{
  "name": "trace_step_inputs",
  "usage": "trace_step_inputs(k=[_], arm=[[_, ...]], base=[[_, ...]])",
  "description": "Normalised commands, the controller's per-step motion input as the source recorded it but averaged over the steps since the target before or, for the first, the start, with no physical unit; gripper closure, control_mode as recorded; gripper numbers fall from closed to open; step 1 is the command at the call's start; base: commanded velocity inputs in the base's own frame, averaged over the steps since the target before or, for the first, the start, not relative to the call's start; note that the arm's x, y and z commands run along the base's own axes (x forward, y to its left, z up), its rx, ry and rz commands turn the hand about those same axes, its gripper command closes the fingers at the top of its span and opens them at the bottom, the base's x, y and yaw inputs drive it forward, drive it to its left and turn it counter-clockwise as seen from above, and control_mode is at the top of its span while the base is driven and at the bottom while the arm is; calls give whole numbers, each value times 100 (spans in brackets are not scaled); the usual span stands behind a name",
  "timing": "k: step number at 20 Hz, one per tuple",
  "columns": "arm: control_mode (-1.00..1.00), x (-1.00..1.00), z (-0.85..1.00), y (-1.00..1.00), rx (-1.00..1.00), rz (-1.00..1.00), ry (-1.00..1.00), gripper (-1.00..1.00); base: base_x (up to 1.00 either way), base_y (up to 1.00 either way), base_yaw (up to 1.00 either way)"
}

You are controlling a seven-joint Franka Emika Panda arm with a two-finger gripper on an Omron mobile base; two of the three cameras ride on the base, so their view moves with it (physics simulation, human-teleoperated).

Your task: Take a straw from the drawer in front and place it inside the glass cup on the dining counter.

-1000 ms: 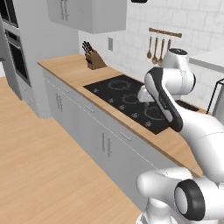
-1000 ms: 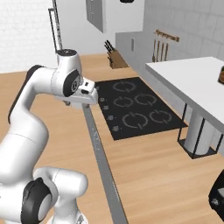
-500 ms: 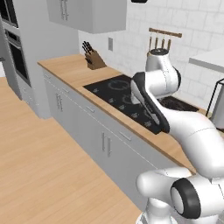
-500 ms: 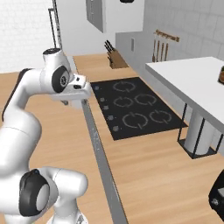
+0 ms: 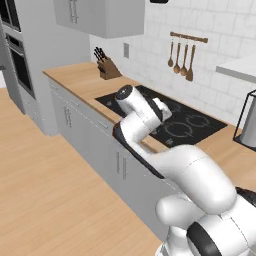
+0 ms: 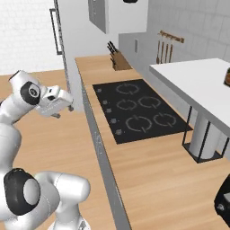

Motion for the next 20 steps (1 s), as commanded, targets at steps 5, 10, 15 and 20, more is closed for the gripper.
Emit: trace_step_inputs(k=[5, 10, 15, 20], arm=[[-100, 12, -75, 48, -44, -11, -4, -100], [-100, 25, -76, 49, -42, -11, 0, -100], [-100, 17, -68, 23, -40, -13, -1, -100], [-100, 37, -61, 22, -39, -14, 0, -100]], base=[[0, 0, 0], [0, 0, 0], [0, 0, 0], [0, 0, 0]])
